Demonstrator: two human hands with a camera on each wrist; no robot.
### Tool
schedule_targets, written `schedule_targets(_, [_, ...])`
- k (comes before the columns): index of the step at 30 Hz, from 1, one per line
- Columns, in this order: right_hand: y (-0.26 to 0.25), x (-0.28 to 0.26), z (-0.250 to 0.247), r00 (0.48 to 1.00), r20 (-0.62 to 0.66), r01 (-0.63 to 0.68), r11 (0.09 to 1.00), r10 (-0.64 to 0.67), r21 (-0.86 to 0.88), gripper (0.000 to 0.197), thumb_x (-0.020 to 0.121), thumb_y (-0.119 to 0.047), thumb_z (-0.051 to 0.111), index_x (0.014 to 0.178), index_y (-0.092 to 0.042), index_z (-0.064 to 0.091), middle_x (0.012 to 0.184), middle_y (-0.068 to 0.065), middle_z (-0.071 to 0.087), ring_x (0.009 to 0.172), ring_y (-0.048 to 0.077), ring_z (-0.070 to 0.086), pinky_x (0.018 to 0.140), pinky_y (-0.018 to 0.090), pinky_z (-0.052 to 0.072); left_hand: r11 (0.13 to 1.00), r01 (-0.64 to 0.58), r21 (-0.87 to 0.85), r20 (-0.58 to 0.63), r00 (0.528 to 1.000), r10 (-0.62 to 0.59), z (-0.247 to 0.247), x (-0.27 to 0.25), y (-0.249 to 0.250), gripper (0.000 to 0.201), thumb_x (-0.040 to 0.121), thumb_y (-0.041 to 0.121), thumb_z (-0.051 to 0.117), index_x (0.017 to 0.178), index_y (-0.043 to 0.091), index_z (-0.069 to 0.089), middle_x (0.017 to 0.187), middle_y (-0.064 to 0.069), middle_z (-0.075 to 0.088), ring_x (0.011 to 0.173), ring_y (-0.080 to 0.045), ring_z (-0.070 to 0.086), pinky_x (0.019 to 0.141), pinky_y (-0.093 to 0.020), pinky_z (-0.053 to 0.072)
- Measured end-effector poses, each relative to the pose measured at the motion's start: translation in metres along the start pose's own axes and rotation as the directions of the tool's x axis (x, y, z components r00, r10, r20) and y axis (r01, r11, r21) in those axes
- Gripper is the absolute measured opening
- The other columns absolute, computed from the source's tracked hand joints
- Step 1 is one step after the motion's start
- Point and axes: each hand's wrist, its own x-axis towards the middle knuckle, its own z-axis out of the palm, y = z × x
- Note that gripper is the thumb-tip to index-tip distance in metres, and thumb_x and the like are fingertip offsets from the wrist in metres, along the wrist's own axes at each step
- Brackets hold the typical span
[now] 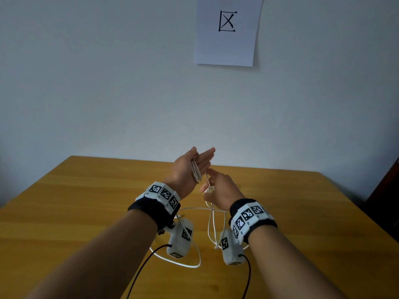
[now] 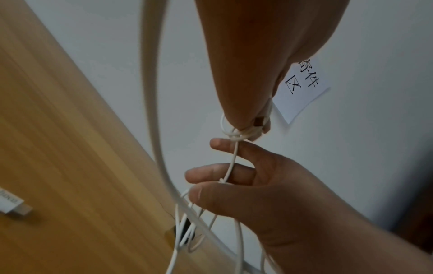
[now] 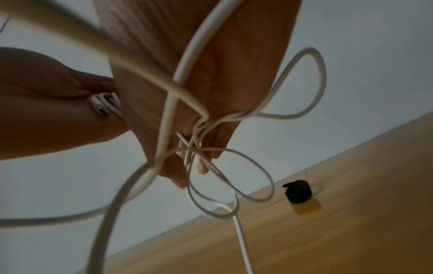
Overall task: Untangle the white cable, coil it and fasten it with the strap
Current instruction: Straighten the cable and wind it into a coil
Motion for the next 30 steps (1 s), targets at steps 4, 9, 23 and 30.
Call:
schedule_targets(4, [0.001,-0.001,-0.002,0.998,0.053,0.014,1.000,-0.014,0.007,0.046,0.080,-0.005,0.069,0.118,-0.029,0.060,0.101,-0.012,0.073,0.089,0.016,0.073,0.073,0.032,0.061,0.975,-0.083,0.208,-0.065,0.993,0.099,0.000,0.006,-0.008,0.043,0.108,0.026,0.032,0.116,-0.011,0.053,0.130,-0.010,0.067,0.136,-0.021,0.050,0.121,-0.038,0.027])
schedule_targets(9, [0.001,-0.002,-0.002,0.995,0.100,0.020,0.999,-0.017,-0.033,0.039,0.074,-0.014,0.074,0.099,-0.041,0.060,0.114,-0.006,0.069,0.105,0.015,0.068,0.092,0.038,0.059,0.766,-0.140,0.628,-0.043,0.976,0.213,0.011,-0.006,-0.007,0.046,0.107,0.038,0.030,0.132,0.020,0.064,0.154,0.000,0.043,0.147,-0.014,0.028,0.113,-0.026,0.015])
schedule_targets(23, [0.008,-0.007,-0.005,0.999,0.034,-0.031,0.991,0.035,-0.129,0.062,0.084,-0.023,0.075,0.141,-0.025,0.051,0.138,-0.004,0.052,0.123,0.020,0.059,0.099,0.039,0.053,-0.163,-0.089,0.983,0.123,0.969,0.215,-0.023,0.010,-0.015,0.033,0.105,0.036,0.027,0.086,0.014,0.043,0.077,-0.006,0.055,0.072,-0.028,0.056,0.065,-0.039,0.041])
schedule_targets(30, [0.012,-0.005,-0.001,0.991,-0.131,-0.054,0.991,0.037,-0.124,0.055,0.088,-0.027,0.071,0.136,-0.022,0.044,0.143,-0.001,0.045,0.122,0.020,0.057,0.096,0.046,0.054,-0.141,-0.002,0.990,0.020,0.991,0.131,-0.030,0.015,-0.015,0.034,0.104,0.032,0.024,0.086,0.011,0.043,0.083,-0.016,0.058,0.059,-0.019,0.046,0.052,-0.034,0.029])
